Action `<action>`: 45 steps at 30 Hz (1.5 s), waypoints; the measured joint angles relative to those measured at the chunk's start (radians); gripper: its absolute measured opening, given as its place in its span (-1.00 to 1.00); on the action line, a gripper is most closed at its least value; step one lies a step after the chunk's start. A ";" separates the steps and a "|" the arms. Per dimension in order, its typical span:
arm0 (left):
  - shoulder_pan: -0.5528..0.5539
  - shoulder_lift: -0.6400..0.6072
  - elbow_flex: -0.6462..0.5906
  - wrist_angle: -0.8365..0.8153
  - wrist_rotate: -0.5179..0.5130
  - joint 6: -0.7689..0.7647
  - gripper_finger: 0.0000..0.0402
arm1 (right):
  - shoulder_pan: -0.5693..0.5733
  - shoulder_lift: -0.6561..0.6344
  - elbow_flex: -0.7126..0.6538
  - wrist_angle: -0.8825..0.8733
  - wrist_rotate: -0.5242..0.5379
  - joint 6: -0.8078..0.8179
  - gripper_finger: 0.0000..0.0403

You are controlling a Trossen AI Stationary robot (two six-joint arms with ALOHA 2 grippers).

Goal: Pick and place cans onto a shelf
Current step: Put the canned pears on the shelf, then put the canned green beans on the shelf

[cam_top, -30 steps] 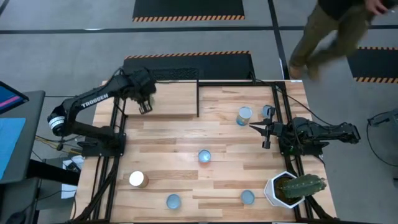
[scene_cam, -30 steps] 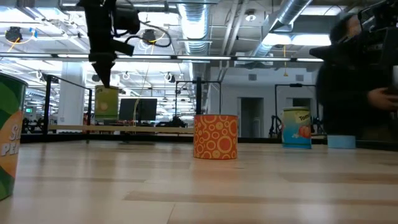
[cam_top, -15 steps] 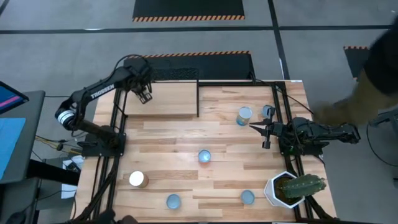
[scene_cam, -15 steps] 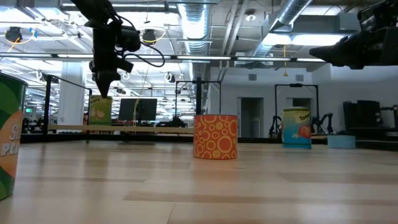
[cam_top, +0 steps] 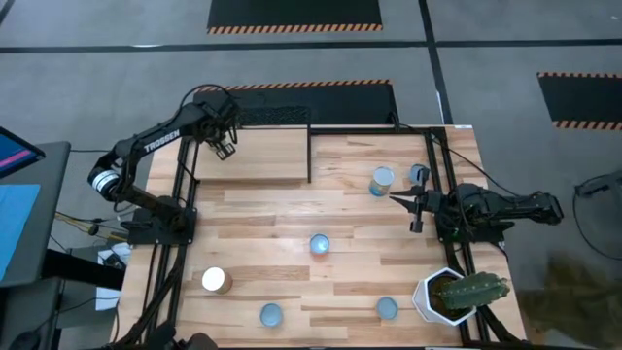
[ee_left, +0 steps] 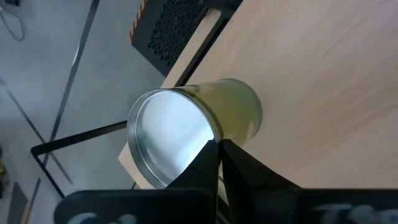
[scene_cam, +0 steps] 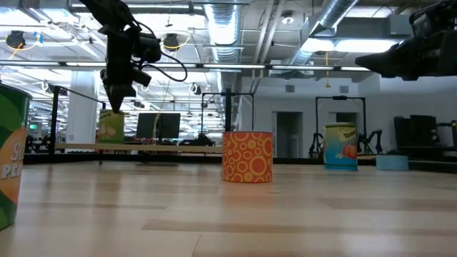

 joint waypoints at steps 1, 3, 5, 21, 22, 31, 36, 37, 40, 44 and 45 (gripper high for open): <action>0.000 0.000 0.000 0.000 -0.006 0.000 -1.00 | 0.000 0.000 0.000 -0.002 0.000 0.011 -0.70; 0.000 0.000 -0.001 0.006 -0.008 0.001 -1.00 | 0.000 0.000 0.000 -0.009 0.000 0.014 -0.70; 0.000 0.000 -0.001 0.015 -0.007 0.001 -0.99 | 0.000 0.000 0.000 -0.016 0.000 0.014 -0.70; -0.001 -0.087 -0.007 0.000 0.008 0.003 -0.40 | 0.000 0.000 0.000 -0.017 0.000 0.013 -0.70; -0.002 -0.101 -0.007 0.001 0.002 0.002 -0.39 | 0.000 0.000 0.000 -0.017 0.000 0.013 -0.70; -0.066 -0.316 -0.004 -0.088 0.318 -0.214 -0.36 | 0.000 0.000 0.000 -0.018 0.000 0.013 -0.70; -0.187 -0.452 -0.003 -0.172 0.783 -0.380 -0.36 | 0.000 0.000 0.000 -0.018 0.000 0.013 -0.70; -0.227 -0.475 -0.003 -0.199 0.815 -0.413 -0.37 | 0.000 0.000 0.000 -0.019 0.000 0.013 -0.70; -0.365 -0.533 -0.003 -0.296 0.834 -0.521 -0.37 | 0.000 0.000 0.000 -0.020 0.000 0.024 -0.70; -0.571 -0.589 -0.003 -0.352 0.825 -0.747 -0.37 | 0.000 0.000 0.000 -0.025 0.000 0.048 -0.70; -0.624 -0.597 -0.003 -0.350 0.815 -0.811 -0.37 | 0.000 0.000 0.000 -0.027 0.000 0.049 -0.70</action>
